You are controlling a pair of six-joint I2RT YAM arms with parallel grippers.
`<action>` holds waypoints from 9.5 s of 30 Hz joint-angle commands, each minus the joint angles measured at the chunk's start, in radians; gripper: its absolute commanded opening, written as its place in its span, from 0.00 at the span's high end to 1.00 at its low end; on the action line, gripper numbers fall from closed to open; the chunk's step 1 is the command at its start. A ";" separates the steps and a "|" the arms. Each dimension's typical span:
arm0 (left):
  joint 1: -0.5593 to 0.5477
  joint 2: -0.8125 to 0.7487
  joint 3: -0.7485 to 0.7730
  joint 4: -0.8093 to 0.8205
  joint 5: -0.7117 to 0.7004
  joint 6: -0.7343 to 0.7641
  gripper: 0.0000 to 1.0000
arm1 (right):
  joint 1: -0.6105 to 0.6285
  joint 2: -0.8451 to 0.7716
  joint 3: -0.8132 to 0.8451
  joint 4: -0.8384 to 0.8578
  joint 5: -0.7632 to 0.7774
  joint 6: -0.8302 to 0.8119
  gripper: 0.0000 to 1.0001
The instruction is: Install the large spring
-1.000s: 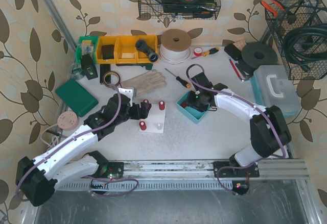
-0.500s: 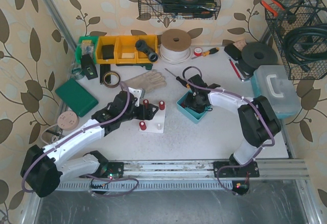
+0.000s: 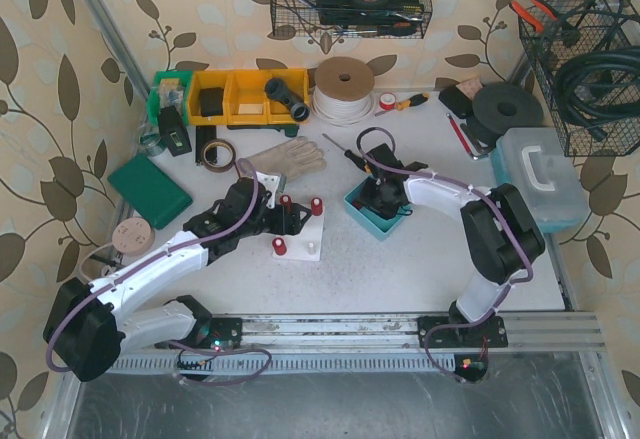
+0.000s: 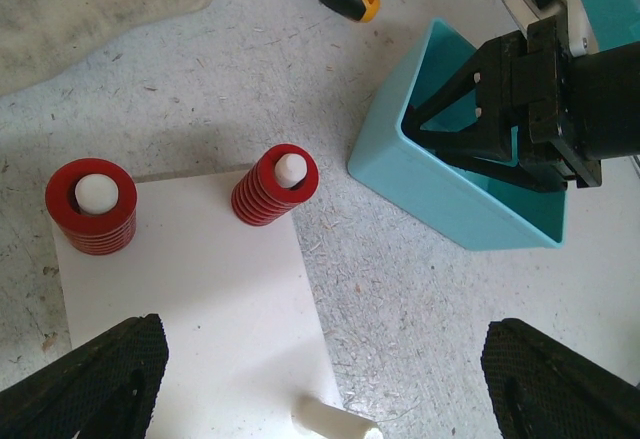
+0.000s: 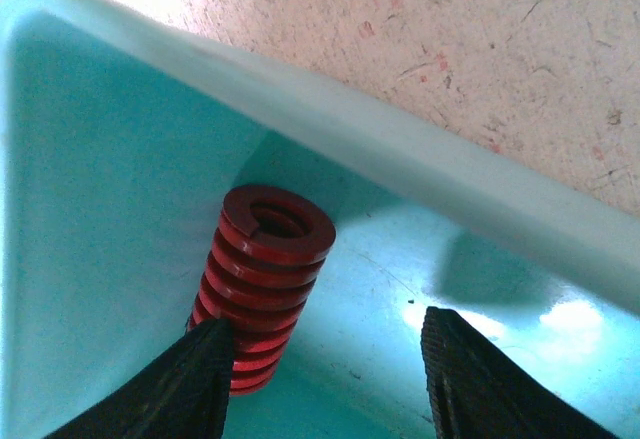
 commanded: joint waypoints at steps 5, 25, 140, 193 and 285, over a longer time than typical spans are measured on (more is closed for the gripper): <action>0.008 -0.005 0.012 0.030 0.025 0.012 0.12 | 0.005 -0.046 0.011 -0.003 0.059 0.044 0.47; 0.008 0.000 0.011 0.033 0.025 0.011 0.12 | 0.007 0.039 0.042 0.044 0.057 0.073 0.45; -0.187 0.318 0.338 0.540 0.077 -0.410 0.33 | -0.100 -0.621 -0.181 0.482 -0.331 0.655 1.00; -0.170 0.272 0.643 -0.248 0.017 -0.061 1.00 | -0.077 -0.721 -0.038 -0.074 -0.170 0.140 0.15; -0.169 0.972 1.017 -1.038 0.060 0.137 0.83 | -0.033 -0.700 -0.028 -0.309 0.129 -0.373 0.00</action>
